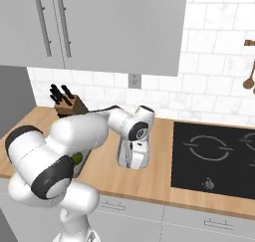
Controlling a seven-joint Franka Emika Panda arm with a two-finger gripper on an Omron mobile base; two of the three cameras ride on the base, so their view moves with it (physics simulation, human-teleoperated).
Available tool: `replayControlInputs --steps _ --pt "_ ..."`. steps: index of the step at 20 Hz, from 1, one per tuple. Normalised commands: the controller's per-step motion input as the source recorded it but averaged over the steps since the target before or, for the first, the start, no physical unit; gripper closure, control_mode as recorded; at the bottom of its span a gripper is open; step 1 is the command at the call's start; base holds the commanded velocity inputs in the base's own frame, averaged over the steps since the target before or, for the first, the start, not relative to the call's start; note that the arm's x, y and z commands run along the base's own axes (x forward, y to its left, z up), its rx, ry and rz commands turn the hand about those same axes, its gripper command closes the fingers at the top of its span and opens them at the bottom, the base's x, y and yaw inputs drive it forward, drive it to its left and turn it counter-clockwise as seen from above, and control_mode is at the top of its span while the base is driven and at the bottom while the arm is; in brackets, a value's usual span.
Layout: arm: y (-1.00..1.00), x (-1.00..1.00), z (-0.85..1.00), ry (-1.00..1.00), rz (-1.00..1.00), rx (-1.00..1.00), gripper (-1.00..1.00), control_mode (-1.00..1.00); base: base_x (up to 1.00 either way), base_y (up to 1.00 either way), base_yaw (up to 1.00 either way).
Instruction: Take the meat container that has the shrimp and place it on the second highest rack of the freezer. Then take the vegetable container that has the lime and tomato and place it on the highest rack of the freezer.
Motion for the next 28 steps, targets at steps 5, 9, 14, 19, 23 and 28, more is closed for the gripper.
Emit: replayControlInputs --steps 5,9,14,19,23,28 --pt "0.00 -0.65 1.00 -0.05 0.47 -0.05 1.00 -1.00 0.00 0.00 0.00" --pt "0.00 -0.67 0.88 -0.03 0.54 0.13 1.00 -1.00 0.00 0.00 0.00" --pt "0.01 -0.41 0.86 -0.08 0.58 0.21 1.00 -1.00 0.00 0.00 0.00" --pt "0.12 -0.15 0.92 -0.09 0.63 0.14 1.00 -1.00 0.00 0.00 0.00" --pt "0.32 -0.02 0.70 -0.05 0.66 0.04 1.00 -1.00 0.00 0.00 0.00" --pt "0.41 0.00 0.46 0.00 0.76 0.00 1.00 -1.00 0.00 0.00 0.00"
